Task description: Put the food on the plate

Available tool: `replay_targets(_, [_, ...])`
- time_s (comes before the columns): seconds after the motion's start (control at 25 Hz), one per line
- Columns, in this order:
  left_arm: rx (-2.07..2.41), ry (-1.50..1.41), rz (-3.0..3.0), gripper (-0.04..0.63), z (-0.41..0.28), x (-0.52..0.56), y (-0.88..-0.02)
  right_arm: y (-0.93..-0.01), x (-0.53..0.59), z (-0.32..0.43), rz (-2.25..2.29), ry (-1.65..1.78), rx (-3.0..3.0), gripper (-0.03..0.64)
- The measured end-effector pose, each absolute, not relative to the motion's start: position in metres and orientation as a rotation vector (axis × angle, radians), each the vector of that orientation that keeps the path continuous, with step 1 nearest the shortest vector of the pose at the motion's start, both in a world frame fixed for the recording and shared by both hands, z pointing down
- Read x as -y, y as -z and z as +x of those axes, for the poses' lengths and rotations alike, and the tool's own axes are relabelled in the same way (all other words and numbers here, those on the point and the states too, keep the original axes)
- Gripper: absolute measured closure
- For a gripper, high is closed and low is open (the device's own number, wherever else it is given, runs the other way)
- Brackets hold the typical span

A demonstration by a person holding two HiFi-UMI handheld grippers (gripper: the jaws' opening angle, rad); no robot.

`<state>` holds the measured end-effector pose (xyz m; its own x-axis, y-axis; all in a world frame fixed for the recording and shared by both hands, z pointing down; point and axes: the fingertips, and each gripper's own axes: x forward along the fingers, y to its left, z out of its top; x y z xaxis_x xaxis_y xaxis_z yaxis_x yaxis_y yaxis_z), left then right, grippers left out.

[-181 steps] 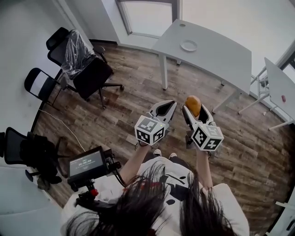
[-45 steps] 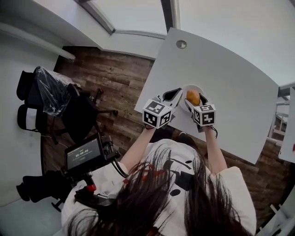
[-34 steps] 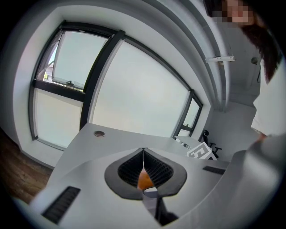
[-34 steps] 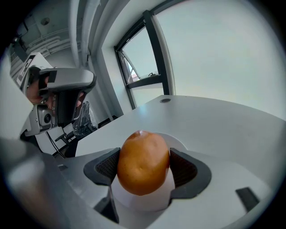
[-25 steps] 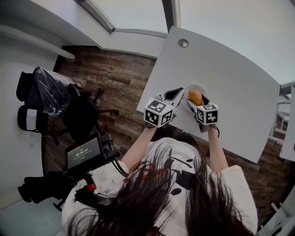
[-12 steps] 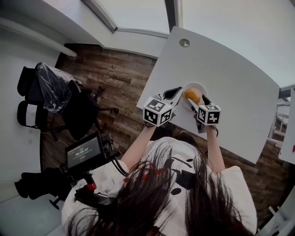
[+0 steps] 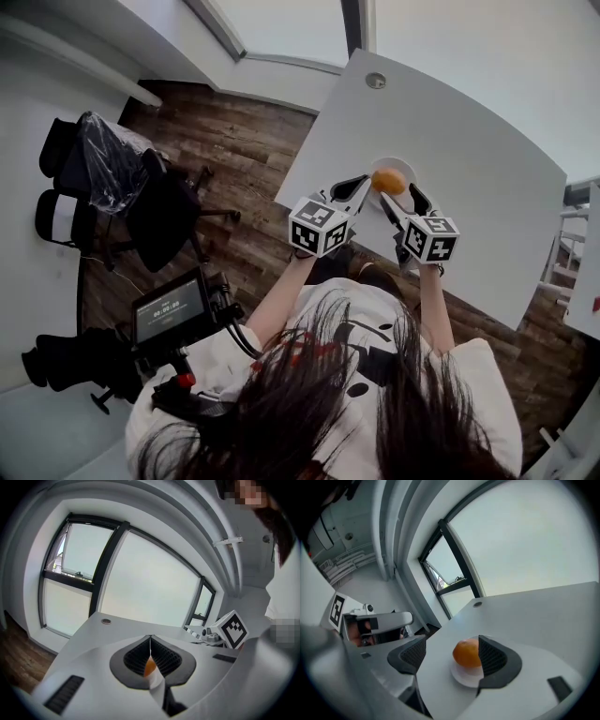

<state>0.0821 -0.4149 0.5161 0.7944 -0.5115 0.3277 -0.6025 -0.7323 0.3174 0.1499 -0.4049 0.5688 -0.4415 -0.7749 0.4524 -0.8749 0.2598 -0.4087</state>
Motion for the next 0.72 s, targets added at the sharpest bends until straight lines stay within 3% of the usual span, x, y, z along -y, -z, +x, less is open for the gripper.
replay_targets(0.36, [0.921,-0.254,2.504,0.589,0.07,0.4,-0.514,-0.531,0.401,0.134,1.553,-0.935,2.463,0.265])
replay_targets(0.44, [0.924,-0.258,2.51,0.589,0.08,0.37,-0.515,-0.525,0.376,0.143,1.58,-0.926,2.49,0.354])
replay_targets(0.72, [0.936,-0.296,2.512,0.589,0.082,0.328,-0.518,-0.522,0.343,0.135,1.529,-0.926,2.542,0.354])
